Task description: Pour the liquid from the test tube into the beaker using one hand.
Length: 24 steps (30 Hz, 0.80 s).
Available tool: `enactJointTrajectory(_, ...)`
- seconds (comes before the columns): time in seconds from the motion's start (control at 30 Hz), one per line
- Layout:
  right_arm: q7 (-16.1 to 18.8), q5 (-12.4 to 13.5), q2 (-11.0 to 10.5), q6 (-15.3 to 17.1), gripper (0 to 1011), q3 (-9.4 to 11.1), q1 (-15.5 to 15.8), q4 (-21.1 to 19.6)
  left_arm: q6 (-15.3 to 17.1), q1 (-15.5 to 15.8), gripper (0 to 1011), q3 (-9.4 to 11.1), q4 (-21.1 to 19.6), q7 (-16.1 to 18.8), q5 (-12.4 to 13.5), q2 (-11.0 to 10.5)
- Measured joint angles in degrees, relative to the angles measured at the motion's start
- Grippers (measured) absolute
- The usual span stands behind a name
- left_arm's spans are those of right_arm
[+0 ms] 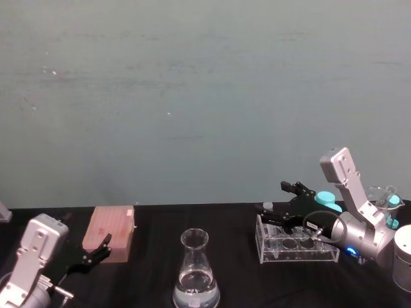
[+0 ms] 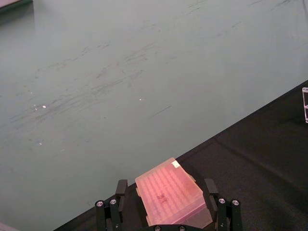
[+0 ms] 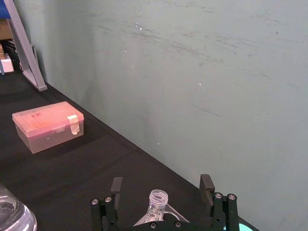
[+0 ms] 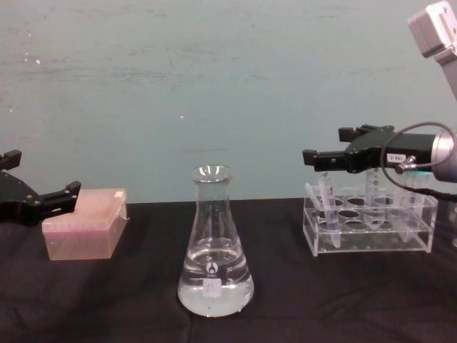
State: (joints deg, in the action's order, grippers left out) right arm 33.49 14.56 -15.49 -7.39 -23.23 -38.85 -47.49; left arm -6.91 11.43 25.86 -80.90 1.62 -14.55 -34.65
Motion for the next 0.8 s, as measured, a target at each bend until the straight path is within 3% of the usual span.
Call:
enactJointTrajectory(0.27, -0.02, -0.27, 0.16, 0.4, 1005, -0.28, 0.24, -0.43, 0.0, 0.0, 1000, 0.0, 0.0, 0.0, 0.0, 0.0)
enactJointTrajectory(0.8, 0.33, -0.48, 1.08, 0.88, 1005, -0.6, -0.73, 2.55, 0.0, 0.0, 1000, 0.0, 0.0, 0.0, 0.0, 0.0)
